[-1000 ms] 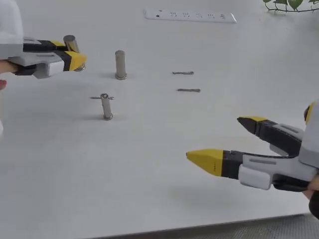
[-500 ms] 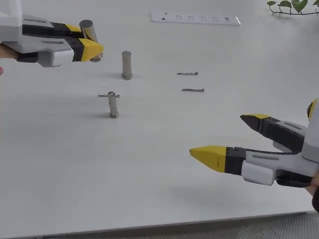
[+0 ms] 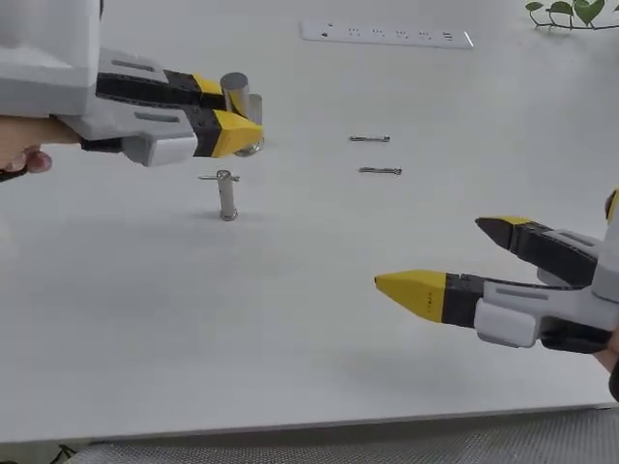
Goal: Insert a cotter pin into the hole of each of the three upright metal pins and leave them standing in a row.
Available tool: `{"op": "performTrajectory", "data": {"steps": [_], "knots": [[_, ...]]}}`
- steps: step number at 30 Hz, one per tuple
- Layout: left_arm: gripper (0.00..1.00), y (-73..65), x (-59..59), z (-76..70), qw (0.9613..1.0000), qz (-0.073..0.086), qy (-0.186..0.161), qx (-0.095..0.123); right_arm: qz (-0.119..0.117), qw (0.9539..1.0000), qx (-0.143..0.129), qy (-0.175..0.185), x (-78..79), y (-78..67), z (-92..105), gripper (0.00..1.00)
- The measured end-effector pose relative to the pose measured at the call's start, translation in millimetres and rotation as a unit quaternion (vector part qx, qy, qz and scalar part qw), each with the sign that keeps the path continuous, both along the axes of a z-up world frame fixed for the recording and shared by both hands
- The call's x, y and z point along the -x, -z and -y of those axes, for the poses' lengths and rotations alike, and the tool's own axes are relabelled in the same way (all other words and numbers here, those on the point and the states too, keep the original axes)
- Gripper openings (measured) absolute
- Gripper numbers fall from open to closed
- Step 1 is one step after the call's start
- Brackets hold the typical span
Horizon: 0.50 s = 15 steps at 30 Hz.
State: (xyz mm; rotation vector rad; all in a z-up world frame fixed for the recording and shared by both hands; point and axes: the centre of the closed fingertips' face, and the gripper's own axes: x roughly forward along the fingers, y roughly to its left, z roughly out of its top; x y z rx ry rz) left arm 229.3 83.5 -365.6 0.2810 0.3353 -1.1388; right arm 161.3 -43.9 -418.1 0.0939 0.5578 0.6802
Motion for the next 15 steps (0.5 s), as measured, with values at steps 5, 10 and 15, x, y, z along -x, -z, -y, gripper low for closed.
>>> {"op": "performTrajectory", "data": {"steps": [5,10,15], "knots": [[0.09,14.1,17.5,14.9,0.9998,-0.018,0.007,0.005,-0.001,1.0000,-0.001,-0.001,0.9,-0.2,-0.5,0.96],[0.09,32.4,19.5,17.1,0.9996,-0.026,0.003,-0.009,0.000,1.0000,0.000,0.000,0.9,-1.1,1.0,0.96],[0.09,36.4,30.1,28.6,0.9994,-0.031,-0.001,-0.015,-0.001,1.0000,-0.004,0.006,-0.2,-1.2,2.5,0.96]]}}
